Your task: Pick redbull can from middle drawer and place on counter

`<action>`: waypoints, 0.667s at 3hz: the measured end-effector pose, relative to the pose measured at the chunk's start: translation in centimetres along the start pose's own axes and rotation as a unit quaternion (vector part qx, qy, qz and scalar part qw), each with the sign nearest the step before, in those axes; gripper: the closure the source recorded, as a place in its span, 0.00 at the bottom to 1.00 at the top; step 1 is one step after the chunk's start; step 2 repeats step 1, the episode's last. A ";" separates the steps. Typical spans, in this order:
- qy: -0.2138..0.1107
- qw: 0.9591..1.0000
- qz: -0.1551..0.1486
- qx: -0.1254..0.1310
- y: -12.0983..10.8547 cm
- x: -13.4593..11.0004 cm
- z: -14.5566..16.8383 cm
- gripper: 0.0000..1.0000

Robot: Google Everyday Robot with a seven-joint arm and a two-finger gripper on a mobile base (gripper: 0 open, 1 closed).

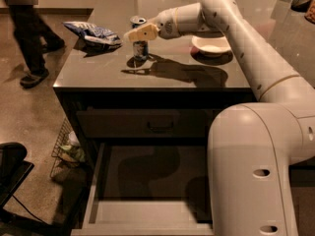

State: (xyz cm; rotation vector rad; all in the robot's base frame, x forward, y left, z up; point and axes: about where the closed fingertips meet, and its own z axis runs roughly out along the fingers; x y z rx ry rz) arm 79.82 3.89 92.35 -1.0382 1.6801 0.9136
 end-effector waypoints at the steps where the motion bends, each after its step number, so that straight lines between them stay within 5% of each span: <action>1: 0.000 1.000 0.000 -0.001 0.1 0.0 0.2 0.00; 2: 0.000 1.000 0.000 -0.001 0.1 0.0 0.2 0.00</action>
Offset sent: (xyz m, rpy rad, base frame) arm 0.0000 0.0000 0.0000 0.0000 0.0000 0.0000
